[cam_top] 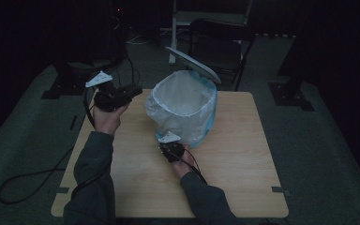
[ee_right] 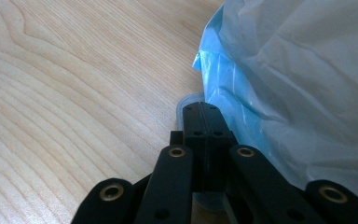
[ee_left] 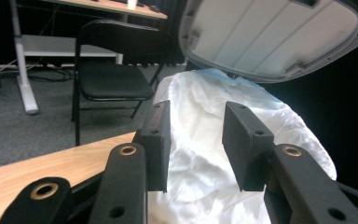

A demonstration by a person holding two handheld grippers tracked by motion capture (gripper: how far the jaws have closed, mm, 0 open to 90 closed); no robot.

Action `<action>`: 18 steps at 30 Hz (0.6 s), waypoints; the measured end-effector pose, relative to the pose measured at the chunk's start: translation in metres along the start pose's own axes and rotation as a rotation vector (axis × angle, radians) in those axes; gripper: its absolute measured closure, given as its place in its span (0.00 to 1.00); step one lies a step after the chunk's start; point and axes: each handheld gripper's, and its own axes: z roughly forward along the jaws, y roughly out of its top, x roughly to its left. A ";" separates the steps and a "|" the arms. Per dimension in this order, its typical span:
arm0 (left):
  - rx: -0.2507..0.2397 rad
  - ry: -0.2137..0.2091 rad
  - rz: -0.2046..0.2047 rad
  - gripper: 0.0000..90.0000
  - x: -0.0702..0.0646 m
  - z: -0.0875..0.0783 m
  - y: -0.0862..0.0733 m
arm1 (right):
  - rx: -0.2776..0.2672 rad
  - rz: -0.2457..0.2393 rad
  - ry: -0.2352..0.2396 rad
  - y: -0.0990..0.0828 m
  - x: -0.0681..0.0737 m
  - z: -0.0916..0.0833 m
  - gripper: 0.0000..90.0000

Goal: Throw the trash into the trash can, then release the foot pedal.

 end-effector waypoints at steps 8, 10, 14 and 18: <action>0.008 0.085 -0.023 0.68 0.015 -0.027 -0.035 | -0.006 -0.007 -0.004 0.000 -0.001 0.000 1.00; 0.026 0.113 -0.020 0.67 0.018 -0.031 -0.044 | -0.007 -0.006 -0.001 0.000 -0.001 0.000 1.00; 0.071 0.188 -0.005 0.66 0.021 -0.034 -0.066 | -0.002 -0.007 -0.001 0.001 -0.001 0.000 1.00; 0.091 0.213 -0.005 0.66 0.022 -0.036 -0.081 | -0.003 -0.009 -0.001 0.001 -0.001 0.000 1.00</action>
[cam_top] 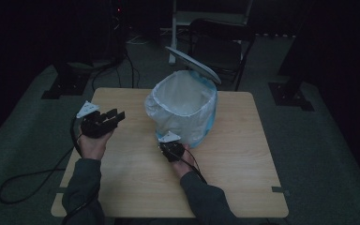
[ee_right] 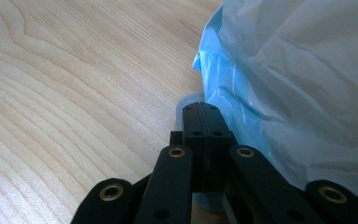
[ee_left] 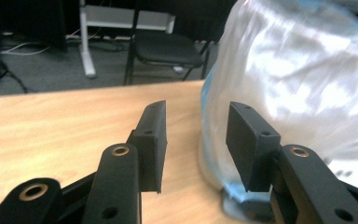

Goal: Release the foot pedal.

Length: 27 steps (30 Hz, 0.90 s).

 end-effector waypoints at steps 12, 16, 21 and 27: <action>0.101 0.071 0.002 0.65 -0.003 0.015 -0.054 | 0.011 0.017 0.000 -0.002 0.001 -0.003 1.00; 0.115 0.065 -0.002 0.65 -0.003 0.018 -0.063 | 0.011 0.008 -0.003 -0.002 0.001 -0.003 1.00; 0.128 0.065 -0.006 0.65 -0.002 0.020 -0.068 | 0.008 -0.003 -0.012 -0.001 0.002 -0.004 1.00; 0.130 0.059 0.002 0.65 -0.005 0.023 -0.068 | -0.004 -0.019 -0.017 0.001 0.003 -0.007 1.00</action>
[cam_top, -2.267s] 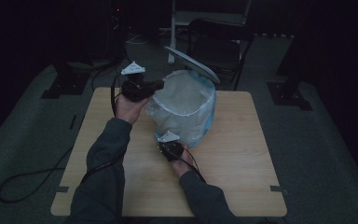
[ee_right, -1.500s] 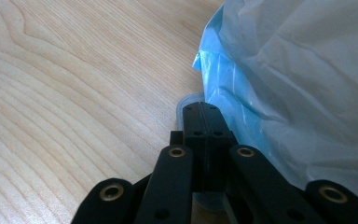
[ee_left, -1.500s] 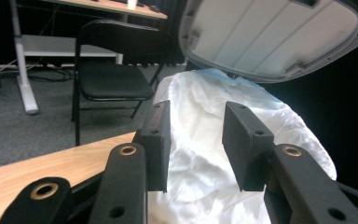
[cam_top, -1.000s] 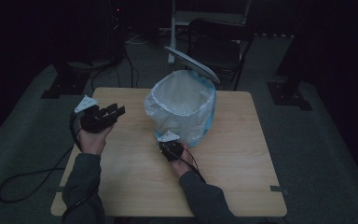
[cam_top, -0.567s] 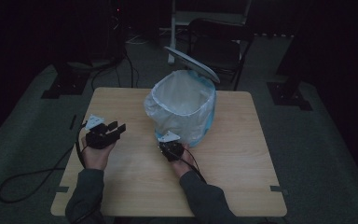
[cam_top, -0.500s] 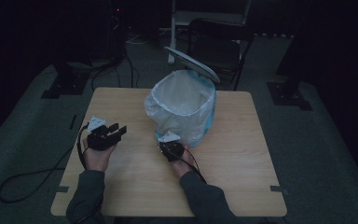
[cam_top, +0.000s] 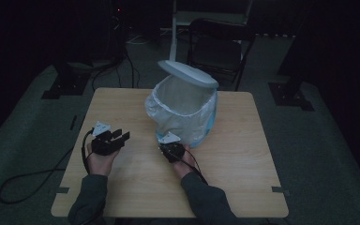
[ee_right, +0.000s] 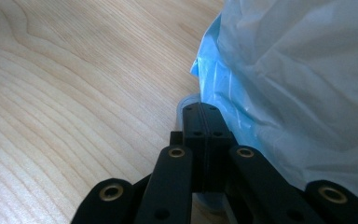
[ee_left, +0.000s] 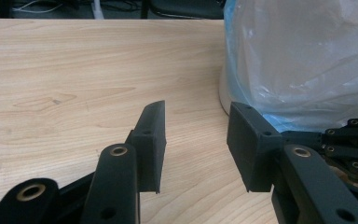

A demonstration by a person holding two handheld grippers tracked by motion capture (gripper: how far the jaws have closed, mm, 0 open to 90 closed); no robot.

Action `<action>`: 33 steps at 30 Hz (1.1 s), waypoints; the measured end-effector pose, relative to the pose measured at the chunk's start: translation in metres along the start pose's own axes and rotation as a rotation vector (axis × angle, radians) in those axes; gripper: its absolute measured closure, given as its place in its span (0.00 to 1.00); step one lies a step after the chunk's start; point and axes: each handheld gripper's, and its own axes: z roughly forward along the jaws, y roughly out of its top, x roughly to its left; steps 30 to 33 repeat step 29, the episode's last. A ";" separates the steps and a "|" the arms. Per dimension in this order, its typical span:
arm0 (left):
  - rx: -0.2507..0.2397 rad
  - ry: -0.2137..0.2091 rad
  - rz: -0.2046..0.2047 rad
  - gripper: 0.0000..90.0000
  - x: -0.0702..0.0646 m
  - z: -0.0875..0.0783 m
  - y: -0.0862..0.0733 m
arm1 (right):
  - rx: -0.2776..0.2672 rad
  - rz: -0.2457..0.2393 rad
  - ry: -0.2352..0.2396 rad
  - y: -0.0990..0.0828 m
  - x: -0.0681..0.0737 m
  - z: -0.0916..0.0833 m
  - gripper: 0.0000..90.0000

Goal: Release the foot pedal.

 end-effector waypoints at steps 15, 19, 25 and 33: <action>0.018 -0.007 -0.001 0.64 -0.001 0.009 -0.004 | -0.010 -0.032 0.034 -0.001 0.005 -0.019 1.00; 0.021 -0.016 -0.009 0.63 -0.001 0.011 -0.006 | 0.003 -0.036 0.077 -0.009 0.006 -0.025 1.00; 0.036 -0.012 -0.014 0.63 0.000 0.014 -0.011 | 0.028 -0.037 0.099 -0.029 0.007 -0.039 1.00; 0.036 -0.010 -0.019 0.62 0.001 0.014 -0.011 | 0.037 -0.006 0.066 -0.047 -0.008 -0.057 1.00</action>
